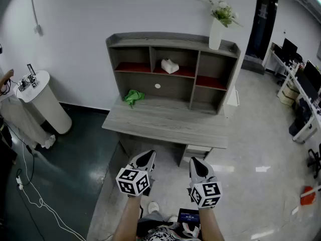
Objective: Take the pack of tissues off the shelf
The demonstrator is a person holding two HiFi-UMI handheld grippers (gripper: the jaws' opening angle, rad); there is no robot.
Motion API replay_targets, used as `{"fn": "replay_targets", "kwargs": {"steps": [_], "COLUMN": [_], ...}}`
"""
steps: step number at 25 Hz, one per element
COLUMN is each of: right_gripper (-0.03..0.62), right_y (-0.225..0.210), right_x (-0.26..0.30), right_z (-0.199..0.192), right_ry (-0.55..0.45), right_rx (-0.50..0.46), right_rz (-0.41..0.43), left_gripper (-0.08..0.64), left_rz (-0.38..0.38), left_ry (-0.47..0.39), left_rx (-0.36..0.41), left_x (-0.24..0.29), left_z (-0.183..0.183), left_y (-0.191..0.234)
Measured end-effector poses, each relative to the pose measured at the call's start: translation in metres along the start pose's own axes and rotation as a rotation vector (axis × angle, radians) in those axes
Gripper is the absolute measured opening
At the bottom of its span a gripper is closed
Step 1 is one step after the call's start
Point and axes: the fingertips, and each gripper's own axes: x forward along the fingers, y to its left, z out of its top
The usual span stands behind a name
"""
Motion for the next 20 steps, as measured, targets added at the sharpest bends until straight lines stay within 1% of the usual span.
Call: {"fn": "replay_targets", "kwargs": {"steps": [3, 6, 8, 10, 11, 13, 14, 16, 18, 19, 20], "right_gripper": [0.003, 0.003, 0.003, 0.003, 0.003, 0.003, 0.003, 0.003, 0.004, 0.004, 0.003], "right_y": [-0.005, -0.009, -0.012, -0.013, -0.011, -0.007, -0.006, -0.001, 0.001, -0.003, -0.01], "right_x": [-0.013, -0.023, -0.026, -0.025, -0.023, -0.02, -0.018, -0.016, -0.011, -0.008, -0.003], "right_z": [-0.001, 0.0, 0.003, 0.004, 0.003, 0.003, 0.004, 0.005, 0.01, 0.012, 0.014], "right_ry": [-0.019, -0.031, -0.041, -0.049, -0.049, -0.051, -0.054, -0.046, -0.044, -0.053, -0.059], "right_rx": [0.003, 0.011, 0.024, 0.07, 0.106, 0.168, 0.176, 0.154, 0.168, 0.181, 0.177], "right_rz": [-0.028, -0.034, -0.031, -0.007, 0.019, 0.076, 0.097, 0.144, 0.204, 0.21, 0.194], "left_gripper": [0.008, 0.008, 0.008, 0.008, 0.009, 0.009, 0.009, 0.008, 0.008, 0.008, 0.008], "left_rz": [-0.044, -0.045, -0.062, -0.078, -0.079, -0.072, -0.066, -0.06, -0.053, -0.044, -0.034], "left_ry": [-0.02, -0.025, -0.04, -0.06, -0.068, -0.077, -0.079, -0.082, -0.094, -0.092, -0.082], "left_rx": [-0.07, -0.105, -0.155, -0.199, -0.206, -0.186, -0.162, -0.116, -0.092, -0.069, -0.032], "left_x": [-0.004, -0.008, -0.011, -0.013, -0.014, -0.016, -0.016, -0.014, -0.007, -0.002, 0.006], "left_z": [0.0, 0.001, 0.003, 0.007, 0.009, 0.012, 0.014, 0.017, 0.022, 0.024, 0.024], "left_y": [-0.01, -0.014, -0.018, -0.019, -0.019, -0.016, -0.014, -0.011, -0.008, -0.006, -0.005]}}
